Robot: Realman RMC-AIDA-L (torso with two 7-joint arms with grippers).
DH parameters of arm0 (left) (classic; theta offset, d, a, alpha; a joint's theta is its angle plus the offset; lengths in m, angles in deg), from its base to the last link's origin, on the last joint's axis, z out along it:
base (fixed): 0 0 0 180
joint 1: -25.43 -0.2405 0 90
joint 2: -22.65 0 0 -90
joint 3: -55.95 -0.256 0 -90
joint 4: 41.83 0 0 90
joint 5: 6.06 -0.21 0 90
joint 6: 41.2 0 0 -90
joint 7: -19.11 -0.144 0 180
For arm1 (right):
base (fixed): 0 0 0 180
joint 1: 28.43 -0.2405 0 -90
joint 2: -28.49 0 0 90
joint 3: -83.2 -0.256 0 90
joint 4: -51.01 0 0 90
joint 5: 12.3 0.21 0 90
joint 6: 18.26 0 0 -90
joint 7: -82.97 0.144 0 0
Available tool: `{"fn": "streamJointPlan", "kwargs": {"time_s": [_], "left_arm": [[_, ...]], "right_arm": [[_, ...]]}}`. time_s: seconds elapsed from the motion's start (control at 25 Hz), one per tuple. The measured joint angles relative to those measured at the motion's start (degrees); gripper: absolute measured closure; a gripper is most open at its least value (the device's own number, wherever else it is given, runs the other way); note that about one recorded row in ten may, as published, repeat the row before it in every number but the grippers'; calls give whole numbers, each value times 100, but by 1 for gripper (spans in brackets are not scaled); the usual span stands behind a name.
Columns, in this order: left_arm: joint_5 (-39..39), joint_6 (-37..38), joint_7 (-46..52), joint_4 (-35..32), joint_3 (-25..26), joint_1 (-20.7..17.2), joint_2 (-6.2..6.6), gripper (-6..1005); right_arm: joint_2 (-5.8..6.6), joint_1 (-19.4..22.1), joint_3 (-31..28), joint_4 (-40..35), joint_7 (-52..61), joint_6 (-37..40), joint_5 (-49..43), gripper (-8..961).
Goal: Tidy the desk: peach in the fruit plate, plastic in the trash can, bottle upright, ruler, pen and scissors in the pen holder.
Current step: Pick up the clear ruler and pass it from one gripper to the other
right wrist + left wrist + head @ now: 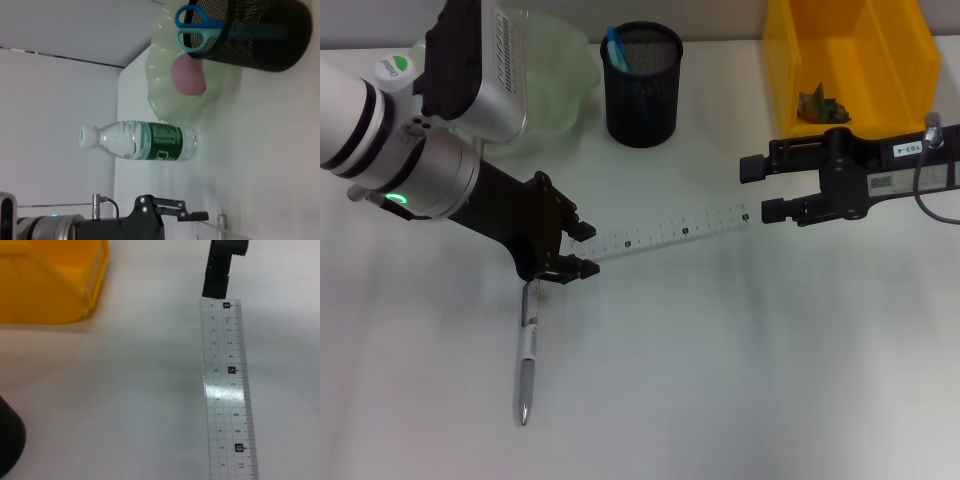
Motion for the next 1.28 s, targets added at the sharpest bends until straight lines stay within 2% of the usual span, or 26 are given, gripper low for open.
{"fn": "streamJointPlan", "kwargs": {"time_s": [0.64, 1.0, 1.28], "left_arm": [[159, 59, 74, 16, 105, 43, -13, 587], [277, 149, 117, 78, 135, 53, -3, 585], [340, 248, 117, 80, 258, 50, 0, 583]], "right_arm": [[-189, 13, 28, 27, -42, -213, 0, 163], [-203, 15, 27, 27, -155, -220, 12, 162], [-202, 11, 26, 27, -213, -258, 22, 204]]}}
